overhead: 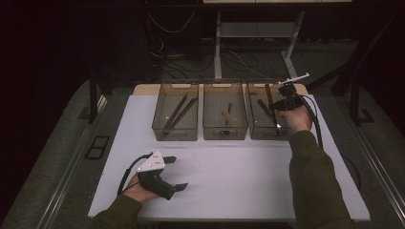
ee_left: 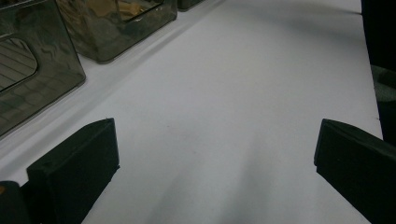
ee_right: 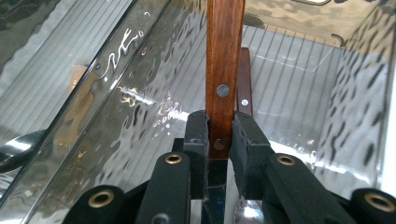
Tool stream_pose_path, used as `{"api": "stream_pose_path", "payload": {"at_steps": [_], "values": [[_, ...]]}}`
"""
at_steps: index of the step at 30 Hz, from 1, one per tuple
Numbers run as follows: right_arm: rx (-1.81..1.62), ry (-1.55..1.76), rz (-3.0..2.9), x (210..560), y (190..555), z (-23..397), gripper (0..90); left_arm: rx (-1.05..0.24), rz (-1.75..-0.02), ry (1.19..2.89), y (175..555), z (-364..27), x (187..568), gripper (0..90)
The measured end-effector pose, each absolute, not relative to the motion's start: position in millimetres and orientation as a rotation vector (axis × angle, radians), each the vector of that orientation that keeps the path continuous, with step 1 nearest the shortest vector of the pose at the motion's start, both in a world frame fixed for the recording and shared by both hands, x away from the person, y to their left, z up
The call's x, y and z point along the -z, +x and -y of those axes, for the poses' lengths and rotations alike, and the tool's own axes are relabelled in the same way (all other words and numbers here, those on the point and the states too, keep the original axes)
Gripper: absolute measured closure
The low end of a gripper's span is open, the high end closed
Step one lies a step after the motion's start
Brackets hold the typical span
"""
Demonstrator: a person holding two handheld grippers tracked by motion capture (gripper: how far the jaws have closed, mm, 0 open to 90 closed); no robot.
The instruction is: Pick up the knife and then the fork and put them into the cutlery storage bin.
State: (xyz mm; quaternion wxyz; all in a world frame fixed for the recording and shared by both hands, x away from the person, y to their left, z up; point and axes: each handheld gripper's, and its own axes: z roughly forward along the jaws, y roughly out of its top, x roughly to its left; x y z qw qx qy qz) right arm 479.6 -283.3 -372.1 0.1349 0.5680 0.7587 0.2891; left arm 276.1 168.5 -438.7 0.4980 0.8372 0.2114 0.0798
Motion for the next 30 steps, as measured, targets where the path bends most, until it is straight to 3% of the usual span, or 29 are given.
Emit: {"api": "stream_pose_path", "payload": {"at_steps": [3,5,12,30], "values": [[-0.837,1.656,-2.200,376,482,281,74.8,-0.193,-0.509,2.026,276,-168,439,0.0],[-0.841,1.679,-2.203,380,484,280,64.8,-0.193,-0.510,2.025,276,-169,439,0.0],[-0.857,1.622,-2.215,383,483,279,46.2,-0.197,-0.517,2.031,277,-168,439,0.0],[-1.103,1.409,-2.160,368,451,295,20.0,-0.191,-0.525,2.032,276,-167,439,0.0]]}}
